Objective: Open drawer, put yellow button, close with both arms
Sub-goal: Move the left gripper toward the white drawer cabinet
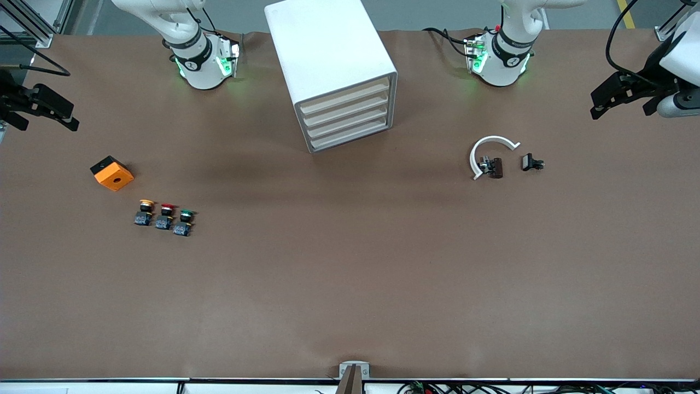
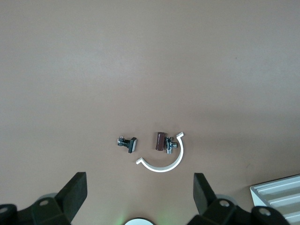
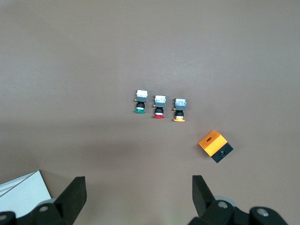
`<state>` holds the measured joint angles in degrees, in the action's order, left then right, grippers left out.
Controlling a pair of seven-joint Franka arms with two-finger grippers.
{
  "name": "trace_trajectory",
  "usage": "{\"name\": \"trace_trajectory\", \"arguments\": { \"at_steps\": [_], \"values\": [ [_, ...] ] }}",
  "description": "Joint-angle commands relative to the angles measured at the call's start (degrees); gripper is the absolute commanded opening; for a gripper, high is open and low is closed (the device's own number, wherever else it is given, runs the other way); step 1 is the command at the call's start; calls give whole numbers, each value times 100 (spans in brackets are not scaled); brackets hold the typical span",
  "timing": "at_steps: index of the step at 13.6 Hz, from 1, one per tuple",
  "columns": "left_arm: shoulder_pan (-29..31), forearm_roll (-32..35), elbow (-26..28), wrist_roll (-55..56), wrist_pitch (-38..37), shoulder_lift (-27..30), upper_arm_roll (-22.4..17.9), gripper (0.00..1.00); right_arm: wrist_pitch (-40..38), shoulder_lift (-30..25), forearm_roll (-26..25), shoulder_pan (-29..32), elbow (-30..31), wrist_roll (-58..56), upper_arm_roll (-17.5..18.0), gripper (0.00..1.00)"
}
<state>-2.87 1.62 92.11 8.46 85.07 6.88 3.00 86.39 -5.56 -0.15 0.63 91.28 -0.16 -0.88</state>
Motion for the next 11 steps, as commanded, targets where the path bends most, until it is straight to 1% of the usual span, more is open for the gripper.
{"name": "trace_trajectory", "arguments": {
  "at_steps": [1,4,10,11],
  "values": [
    [59,-74,-149,-108,-131,-55,8,100,-52,64,-20,104,-137,-19,62,100],
    [103,-74,-158,-108,-122,-142,-10,100,-52,64,-20,104,-137,-19,62,100],
    [50,-21,-816,24,-52,-1328,-28,100,-61,73,-20,104,-137,-19,62,100],
    [50,-30,-852,42,18,-1478,-28,100,-61,99,-20,104,-137,-19,62,100]
  ]
}}
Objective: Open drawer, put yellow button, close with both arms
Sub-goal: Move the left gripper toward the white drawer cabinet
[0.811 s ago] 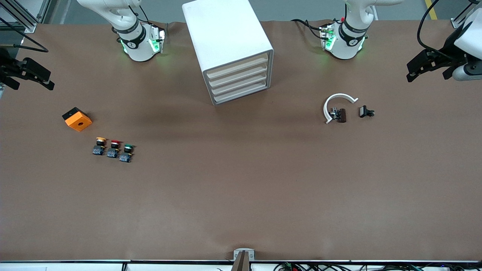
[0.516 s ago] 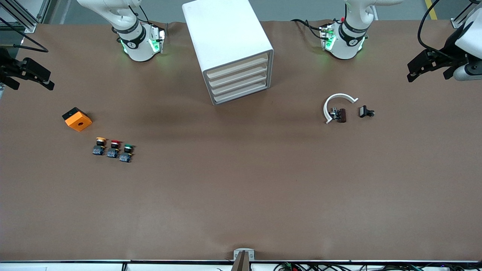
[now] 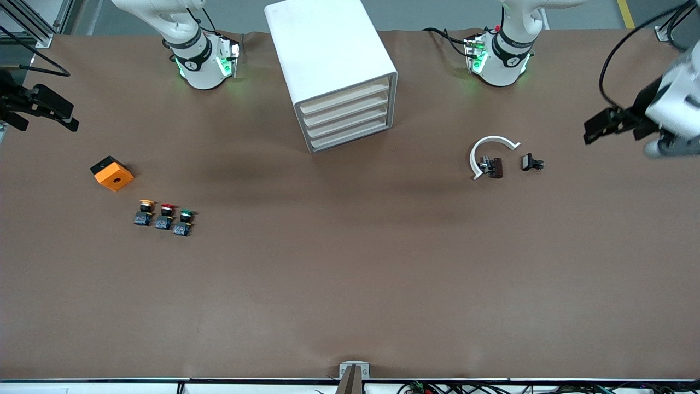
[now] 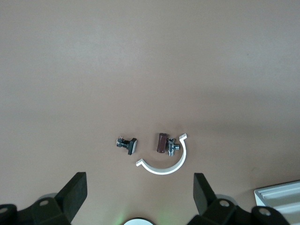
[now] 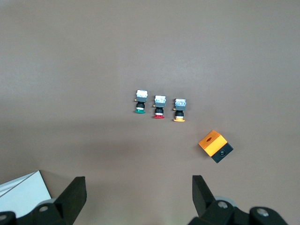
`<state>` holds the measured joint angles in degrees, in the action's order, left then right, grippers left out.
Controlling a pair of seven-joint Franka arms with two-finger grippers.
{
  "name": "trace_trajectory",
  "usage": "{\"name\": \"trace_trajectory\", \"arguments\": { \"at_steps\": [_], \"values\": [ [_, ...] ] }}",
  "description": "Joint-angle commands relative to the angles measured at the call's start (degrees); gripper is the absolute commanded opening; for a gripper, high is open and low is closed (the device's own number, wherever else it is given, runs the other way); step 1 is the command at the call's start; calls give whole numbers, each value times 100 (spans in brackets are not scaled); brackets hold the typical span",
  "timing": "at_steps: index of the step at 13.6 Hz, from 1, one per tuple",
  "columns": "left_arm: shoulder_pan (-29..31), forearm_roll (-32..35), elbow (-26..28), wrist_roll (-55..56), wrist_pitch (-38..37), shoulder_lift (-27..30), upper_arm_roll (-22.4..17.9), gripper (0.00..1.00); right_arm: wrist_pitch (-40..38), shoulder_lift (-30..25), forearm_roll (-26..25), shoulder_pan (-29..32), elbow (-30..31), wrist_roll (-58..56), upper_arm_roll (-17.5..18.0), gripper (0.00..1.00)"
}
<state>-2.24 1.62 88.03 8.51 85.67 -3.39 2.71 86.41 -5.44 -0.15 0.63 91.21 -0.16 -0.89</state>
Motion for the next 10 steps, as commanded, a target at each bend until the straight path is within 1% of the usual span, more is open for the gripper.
{"name": "trace_trajectory", "arguments": {
  "at_steps": [1,3,5,7,9,10],
  "values": [
    [-40,-47,-435,98,72,-522,1,100,-71,96,-11,104,-130,-19,63,100],
    [-31,-100,-383,404,450,-715,19,100,-80,131,-11,95,-130,-19,63,100],
    [-84,-283,-409,835,495,-864,28,100,-80,166,-11,104,-130,-28,63,100],
    [-84,-775,-418,1597,495,-1119,28,100,-98,218,-55,78,-121,-37,72,100],
    [-136,-838,-426,2440,495,-1374,45,100,-89,289,-55,95,-130,-37,72,100],
    [-259,-847,-435,2819,495,-1497,45,100,-89,306,-29,104,-130,-28,72,100]
  ]
}}
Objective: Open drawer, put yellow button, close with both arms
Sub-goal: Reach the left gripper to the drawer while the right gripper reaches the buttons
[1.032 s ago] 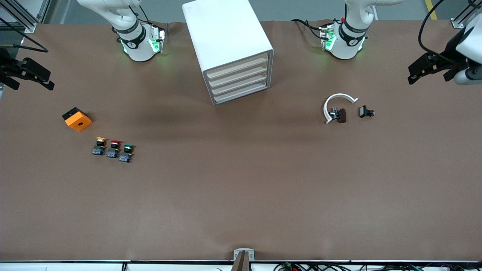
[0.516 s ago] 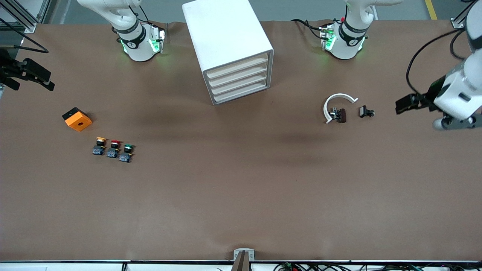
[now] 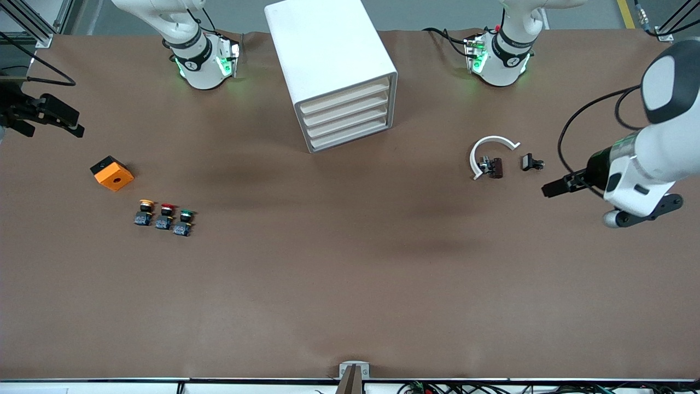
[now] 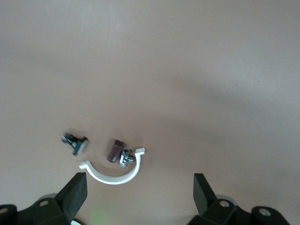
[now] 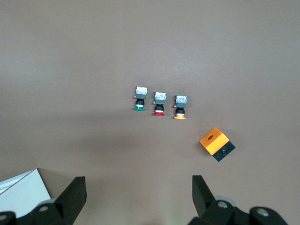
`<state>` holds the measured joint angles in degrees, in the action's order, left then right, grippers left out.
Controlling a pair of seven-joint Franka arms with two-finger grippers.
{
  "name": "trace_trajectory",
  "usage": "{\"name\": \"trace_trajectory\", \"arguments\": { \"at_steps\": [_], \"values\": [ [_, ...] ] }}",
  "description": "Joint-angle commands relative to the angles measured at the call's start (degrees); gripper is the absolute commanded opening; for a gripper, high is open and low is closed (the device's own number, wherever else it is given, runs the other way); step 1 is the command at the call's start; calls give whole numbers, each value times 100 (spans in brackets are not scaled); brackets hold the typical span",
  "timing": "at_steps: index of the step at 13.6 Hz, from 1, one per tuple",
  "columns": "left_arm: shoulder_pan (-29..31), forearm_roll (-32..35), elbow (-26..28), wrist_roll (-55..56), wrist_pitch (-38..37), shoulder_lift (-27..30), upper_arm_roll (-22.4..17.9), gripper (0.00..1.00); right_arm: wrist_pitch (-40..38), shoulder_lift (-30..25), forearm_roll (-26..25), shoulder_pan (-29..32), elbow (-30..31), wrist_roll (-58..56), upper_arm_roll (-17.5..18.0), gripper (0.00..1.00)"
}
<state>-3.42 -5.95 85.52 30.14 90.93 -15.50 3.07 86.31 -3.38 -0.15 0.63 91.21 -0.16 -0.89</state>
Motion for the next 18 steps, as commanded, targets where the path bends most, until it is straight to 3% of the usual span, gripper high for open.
{"name": "trace_trajectory", "arguments": {
  "at_steps": [1,6,9,14,18],
  "values": [
    [-237,-91,-185,1025,-32,-408,10,100,-88,127,-20,95,-121,-63,71,100],
    [-975,-108,-176,3204,-32,-901,10,100,-334,557,-99,200,-24,-81,63,100],
    [-1152,-660,-176,4558,-41,-1147,10,100,-246,969,-108,280,72,-63,54,100],
    [-1284,-1968,-149,6439,-558,-1498,18,100,1578,1059,-600,376,1169,-107,63,100],
    [-1425,-3357,-132,6751,-1402,-2087,19,100,3354,1347,-600,657,2128,-116,63,100]
  ]
}}
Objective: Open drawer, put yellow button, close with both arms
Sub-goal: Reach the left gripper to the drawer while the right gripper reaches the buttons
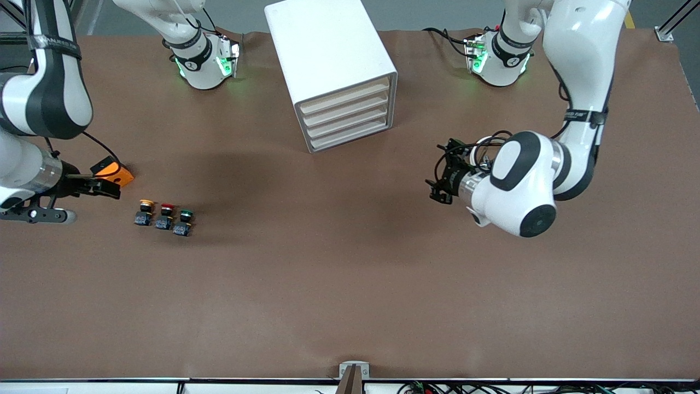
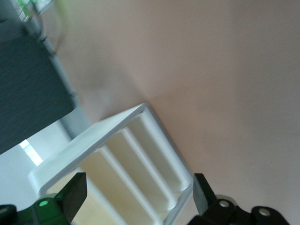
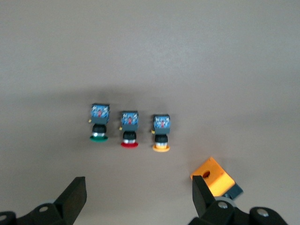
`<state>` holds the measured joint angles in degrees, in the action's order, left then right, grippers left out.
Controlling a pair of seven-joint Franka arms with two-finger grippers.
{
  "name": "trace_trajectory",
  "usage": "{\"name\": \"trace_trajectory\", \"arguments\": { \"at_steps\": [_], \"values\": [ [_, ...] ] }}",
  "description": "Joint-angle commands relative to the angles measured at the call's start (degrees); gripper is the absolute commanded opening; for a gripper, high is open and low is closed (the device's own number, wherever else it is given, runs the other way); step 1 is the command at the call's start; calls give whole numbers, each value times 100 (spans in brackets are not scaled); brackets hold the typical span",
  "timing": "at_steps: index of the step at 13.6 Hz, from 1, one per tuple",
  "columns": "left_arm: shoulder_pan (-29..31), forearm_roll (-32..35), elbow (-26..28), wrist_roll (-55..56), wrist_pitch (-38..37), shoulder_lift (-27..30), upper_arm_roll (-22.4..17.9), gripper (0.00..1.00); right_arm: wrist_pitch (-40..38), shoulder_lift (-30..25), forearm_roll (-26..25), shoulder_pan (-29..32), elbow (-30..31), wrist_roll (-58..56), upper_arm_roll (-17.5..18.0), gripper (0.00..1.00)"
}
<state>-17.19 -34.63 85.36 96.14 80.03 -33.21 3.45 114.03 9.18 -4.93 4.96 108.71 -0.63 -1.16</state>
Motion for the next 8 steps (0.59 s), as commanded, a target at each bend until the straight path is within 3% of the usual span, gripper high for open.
{"name": "trace_trajectory", "arguments": {
  "at_steps": [1,8],
  "values": [
    [-143,-779,-107,273,-426,-465,-20,100,907,275,-122,285,449,-112,90,100],
    [-812,-1712,-116,2187,-471,-976,-20,100,2105,1461,-122,471,511,-367,90,100]
  ]
}}
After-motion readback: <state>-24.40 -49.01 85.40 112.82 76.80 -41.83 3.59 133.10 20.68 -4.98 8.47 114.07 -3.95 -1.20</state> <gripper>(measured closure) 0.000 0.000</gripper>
